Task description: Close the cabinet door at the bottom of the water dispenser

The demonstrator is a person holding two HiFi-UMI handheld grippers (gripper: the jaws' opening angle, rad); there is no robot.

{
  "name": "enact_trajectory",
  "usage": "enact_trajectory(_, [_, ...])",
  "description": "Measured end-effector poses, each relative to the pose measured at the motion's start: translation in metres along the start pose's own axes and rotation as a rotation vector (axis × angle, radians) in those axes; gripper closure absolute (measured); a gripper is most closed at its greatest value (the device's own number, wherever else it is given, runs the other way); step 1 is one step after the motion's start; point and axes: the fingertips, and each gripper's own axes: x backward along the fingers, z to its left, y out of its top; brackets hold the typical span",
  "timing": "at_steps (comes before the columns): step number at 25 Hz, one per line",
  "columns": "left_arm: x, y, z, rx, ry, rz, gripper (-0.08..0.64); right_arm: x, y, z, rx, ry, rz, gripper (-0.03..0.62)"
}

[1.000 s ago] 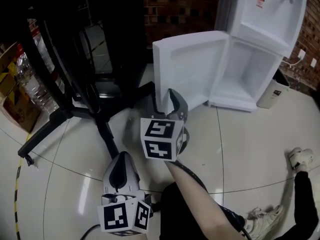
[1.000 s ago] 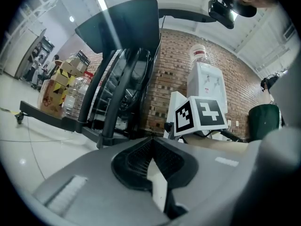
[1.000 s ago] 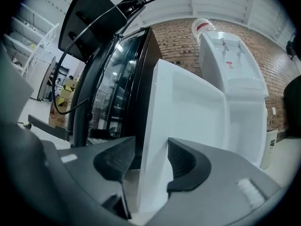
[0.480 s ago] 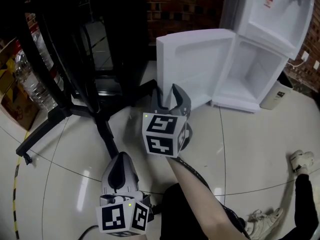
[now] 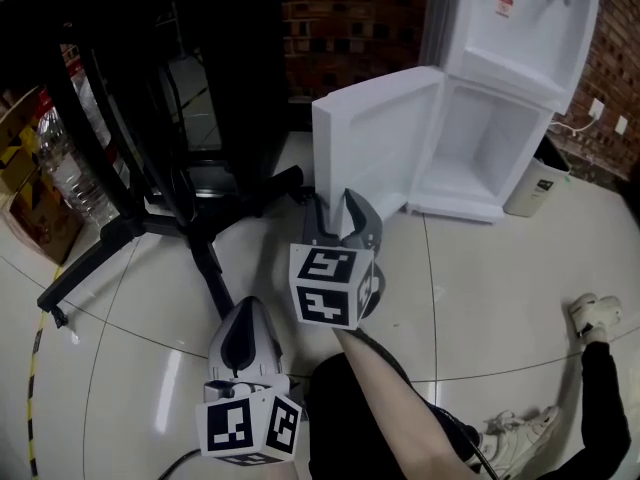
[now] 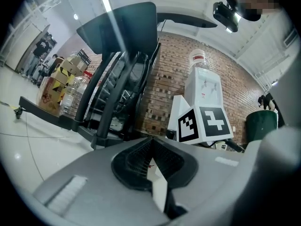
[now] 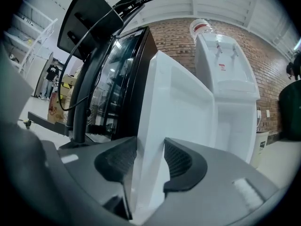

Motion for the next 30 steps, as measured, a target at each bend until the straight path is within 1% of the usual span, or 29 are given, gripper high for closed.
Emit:
enact_trajectory(6, [0.017, 0.004, -0.03, -0.016, -0.029, -0.009, 0.543, 0.039, -0.01, -0.021, 0.001, 0.0, 0.029, 0.413])
enact_trajectory(10, [0.024, 0.011, -0.047, 0.0, -0.046, -0.025, 0.543, 0.063, -0.013, -0.039, 0.024, -0.006, 0.034, 0.417])
enact_trajectory(16, [0.03, 0.025, -0.084, -0.046, -0.1, -0.04, 0.543, 0.095, -0.021, -0.071, 0.016, -0.043, 0.045, 0.437])
enact_trajectory(19, [0.031, 0.031, -0.095, -0.048, -0.116, -0.047, 0.543, 0.11, -0.024, -0.092, 0.006, -0.076, 0.049, 0.445])
enact_trajectory(23, [0.031, 0.03, -0.115, -0.051, -0.146, -0.036, 0.543, 0.129, -0.031, -0.122, -0.004, -0.136, 0.06, 0.452])
enact_trajectory(28, [0.027, 0.026, -0.15, -0.032, -0.208, -0.041, 0.543, 0.144, -0.037, -0.155, -0.013, -0.193, 0.072, 0.459])
enact_trajectory(29, [0.027, 0.025, -0.158, -0.032, -0.222, -0.04, 0.543, 0.146, -0.038, -0.161, -0.015, -0.206, 0.072, 0.463])
enact_trajectory(30, [0.025, 0.025, -0.164, -0.032, -0.235, -0.04, 0.543, 0.148, -0.038, -0.167, -0.016, -0.221, 0.071, 0.49])
